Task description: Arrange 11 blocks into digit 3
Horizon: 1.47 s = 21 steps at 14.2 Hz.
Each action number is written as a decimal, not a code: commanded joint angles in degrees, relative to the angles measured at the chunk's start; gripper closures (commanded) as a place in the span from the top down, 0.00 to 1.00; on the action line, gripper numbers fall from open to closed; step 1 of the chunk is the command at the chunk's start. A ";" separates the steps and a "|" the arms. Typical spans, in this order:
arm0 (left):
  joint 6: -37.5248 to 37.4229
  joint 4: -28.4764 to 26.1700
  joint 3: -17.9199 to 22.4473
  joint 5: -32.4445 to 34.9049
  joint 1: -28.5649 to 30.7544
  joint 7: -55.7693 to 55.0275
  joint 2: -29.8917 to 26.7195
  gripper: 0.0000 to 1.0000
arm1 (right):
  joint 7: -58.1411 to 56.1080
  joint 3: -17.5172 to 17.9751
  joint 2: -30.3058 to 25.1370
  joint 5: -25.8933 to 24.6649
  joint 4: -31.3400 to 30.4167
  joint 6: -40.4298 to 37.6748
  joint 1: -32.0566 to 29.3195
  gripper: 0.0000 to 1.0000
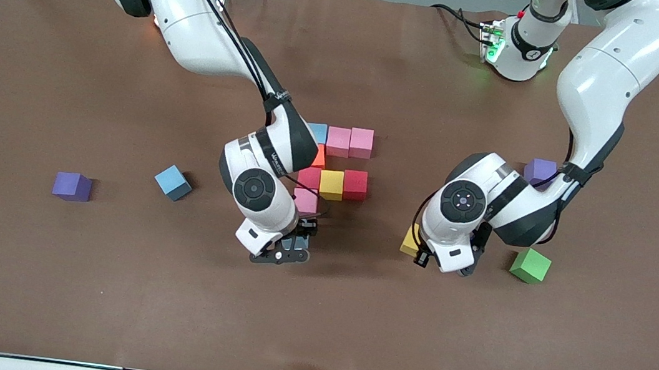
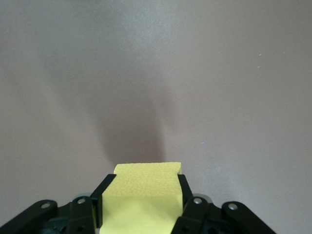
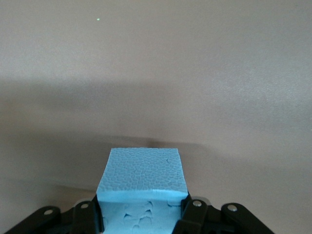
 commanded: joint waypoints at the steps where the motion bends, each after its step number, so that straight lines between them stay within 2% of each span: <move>1: -0.26 0.87 0.06 0.19 -0.26 -0.13 -0.75 0.01 | -0.87 -0.87 1.33 1.13 1.50 -0.34 0.61 0.24; 8: -0.26 2.63 0.06 0.19 -0.26 0.13 -0.58 0.01 | -0.60 -0.78 2.03 1.30 1.50 -0.34 0.88 0.24; 11: -0.26 3.07 0.06 0.19 -0.35 0.22 -0.49 0.01 | -0.60 -0.87 2.03 5.07 1.50 0.01 0.88 0.24; 21: -0.26 3.77 0.14 -0.07 -0.08 2.42 -0.84 0.01 | -0.78 -2.28 2.82 4.99 1.24 0.01 1.67 0.24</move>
